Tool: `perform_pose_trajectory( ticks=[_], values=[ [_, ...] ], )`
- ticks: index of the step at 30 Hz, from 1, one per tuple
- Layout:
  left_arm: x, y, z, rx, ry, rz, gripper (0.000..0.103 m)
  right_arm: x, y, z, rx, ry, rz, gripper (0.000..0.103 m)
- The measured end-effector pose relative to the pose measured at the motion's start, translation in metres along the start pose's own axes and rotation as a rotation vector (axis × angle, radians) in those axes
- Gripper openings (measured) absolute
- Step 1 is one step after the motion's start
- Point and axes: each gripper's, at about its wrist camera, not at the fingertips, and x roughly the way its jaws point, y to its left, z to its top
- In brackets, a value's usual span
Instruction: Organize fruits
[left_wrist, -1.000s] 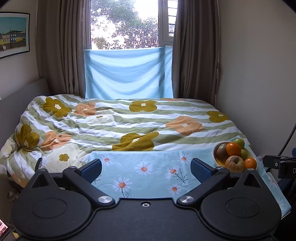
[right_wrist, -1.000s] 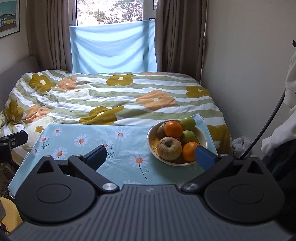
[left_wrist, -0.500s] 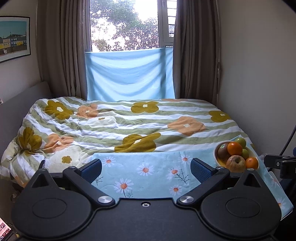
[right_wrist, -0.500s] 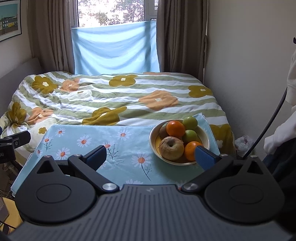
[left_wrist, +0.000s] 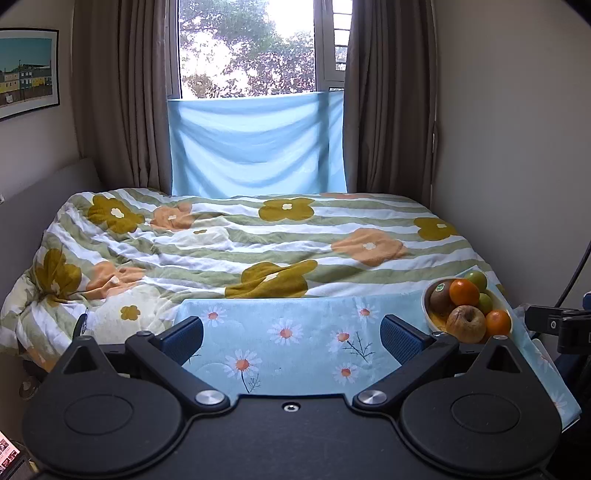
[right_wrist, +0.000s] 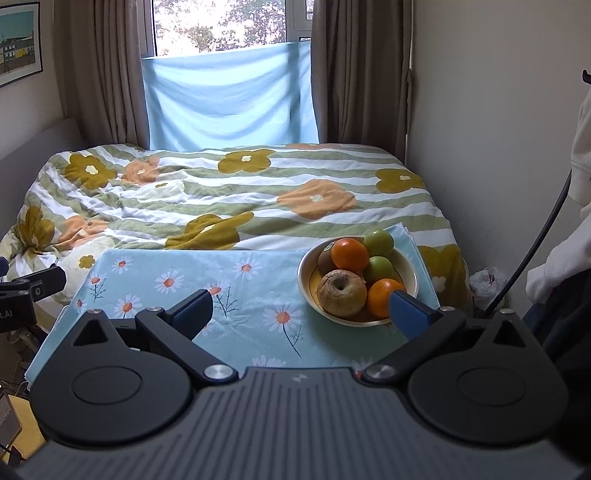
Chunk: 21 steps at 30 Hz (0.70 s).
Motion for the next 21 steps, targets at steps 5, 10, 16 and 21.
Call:
perform_pose_trajectory(
  ticks=[5, 10, 16, 21],
  values=[
    [0.0002, -0.0011, 0.0002, 0.001, 0.003, 0.004, 0.103, -0.0004, -0.0004, -0.0001, 0.0, 0.0, 0.0, 0.103],
    [0.0001, -0.0029, 0.0001, 0.004, 0.01, 0.0, 0.103, -0.0013, -0.0013, -0.0007, 0.002, 0.0, 0.001, 0.103],
    [-0.002, -0.006, -0.0004, 0.011, -0.001, 0.008, 0.103, -0.0026, -0.0028, -0.0013, 0.006, -0.002, 0.001, 0.103],
    [-0.0028, -0.0061, -0.0013, -0.001, -0.006, -0.014, 0.103, -0.0045, -0.0053, -0.002, 0.011, -0.004, 0.001, 0.103]
  ],
)
